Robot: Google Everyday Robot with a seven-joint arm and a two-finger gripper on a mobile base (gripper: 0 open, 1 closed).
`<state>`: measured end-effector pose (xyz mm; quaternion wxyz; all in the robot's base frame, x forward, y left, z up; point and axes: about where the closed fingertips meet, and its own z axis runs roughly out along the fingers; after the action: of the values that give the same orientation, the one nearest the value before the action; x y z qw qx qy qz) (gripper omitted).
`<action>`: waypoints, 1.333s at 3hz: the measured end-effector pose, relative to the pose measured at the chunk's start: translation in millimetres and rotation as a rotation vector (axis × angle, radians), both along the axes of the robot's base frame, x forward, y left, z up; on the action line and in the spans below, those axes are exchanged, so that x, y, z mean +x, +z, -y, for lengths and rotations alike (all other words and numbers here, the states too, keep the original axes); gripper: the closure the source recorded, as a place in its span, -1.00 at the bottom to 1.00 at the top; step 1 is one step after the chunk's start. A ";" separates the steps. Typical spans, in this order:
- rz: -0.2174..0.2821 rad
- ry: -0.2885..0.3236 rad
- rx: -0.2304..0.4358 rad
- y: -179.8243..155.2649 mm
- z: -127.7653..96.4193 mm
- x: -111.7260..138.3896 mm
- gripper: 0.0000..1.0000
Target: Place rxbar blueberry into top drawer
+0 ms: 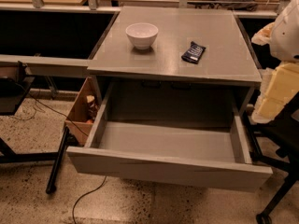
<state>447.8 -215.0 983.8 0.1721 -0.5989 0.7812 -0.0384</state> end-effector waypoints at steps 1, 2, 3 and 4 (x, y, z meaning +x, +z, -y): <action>0.034 -0.035 0.050 10.1 -1.8 34.3 -1.00; 0.102 -0.085 0.132 26.5 -7.4 106.9 -1.00; 0.138 -0.097 0.190 33.1 -31.4 162.2 -1.00; 0.157 -0.119 0.156 39.9 -62.2 198.2 -1.00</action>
Offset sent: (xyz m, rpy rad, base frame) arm 0.1609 0.0058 0.0438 0.1961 -0.1528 -0.1238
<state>646.1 -152.8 1023.7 0.2761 -0.5313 0.8002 -0.0343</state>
